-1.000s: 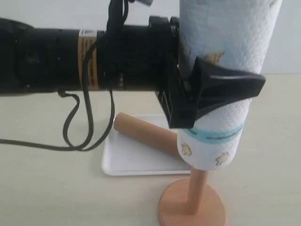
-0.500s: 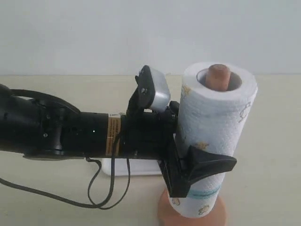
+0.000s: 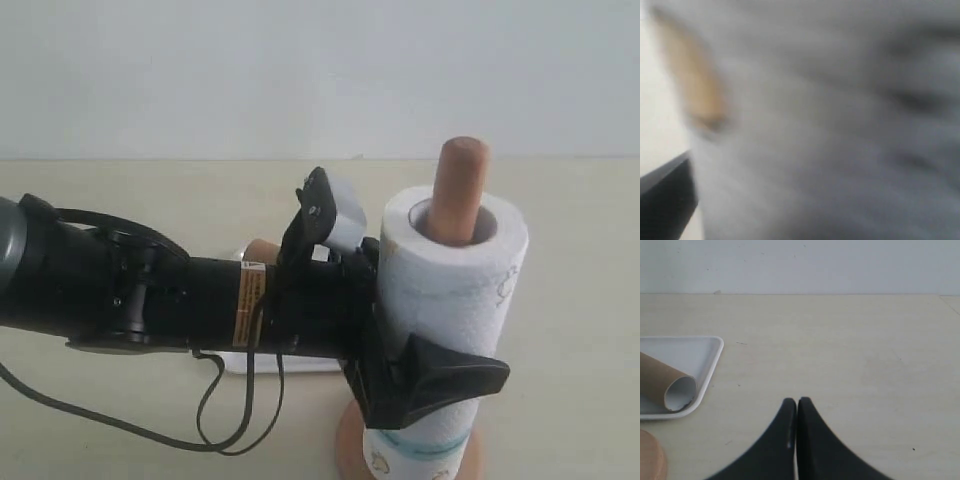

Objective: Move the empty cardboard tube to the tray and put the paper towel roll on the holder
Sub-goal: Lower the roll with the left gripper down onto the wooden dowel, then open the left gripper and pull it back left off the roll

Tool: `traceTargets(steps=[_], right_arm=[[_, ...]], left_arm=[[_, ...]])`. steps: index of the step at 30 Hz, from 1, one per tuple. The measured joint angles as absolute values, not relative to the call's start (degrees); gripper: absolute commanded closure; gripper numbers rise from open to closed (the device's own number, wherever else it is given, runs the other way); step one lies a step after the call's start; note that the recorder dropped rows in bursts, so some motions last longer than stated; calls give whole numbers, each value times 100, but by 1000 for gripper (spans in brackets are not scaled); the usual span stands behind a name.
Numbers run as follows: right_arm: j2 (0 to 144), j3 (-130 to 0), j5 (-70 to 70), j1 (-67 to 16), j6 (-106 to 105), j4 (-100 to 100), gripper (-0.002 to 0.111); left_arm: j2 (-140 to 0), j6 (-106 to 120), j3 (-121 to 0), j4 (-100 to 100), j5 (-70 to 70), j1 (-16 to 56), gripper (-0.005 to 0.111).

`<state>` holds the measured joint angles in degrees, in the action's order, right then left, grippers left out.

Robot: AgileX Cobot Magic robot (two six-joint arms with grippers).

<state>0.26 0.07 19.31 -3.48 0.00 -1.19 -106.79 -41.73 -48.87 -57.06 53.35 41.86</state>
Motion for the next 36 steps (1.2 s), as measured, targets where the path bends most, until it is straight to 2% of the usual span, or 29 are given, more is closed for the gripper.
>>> traceTargets(steps=[8,14,22,36], right_arm=[[26,7,1931,-348,0,-119,109],[26,7,1931,-348,0,-119,109],[26,7,1931,-348,0,-119,109],[26,7,1931,-348,0,-119,109]], left_arm=[[-10679,-4340,-4887,-5845,5528,4186,-3],[-10679,-4234,-4887,-6717,5739,4006,-3],[-10679,-4296,-4825,-7134,6684,3336,-3],[-10679,-4348,-4365,-7874,6936,2260,-3]])
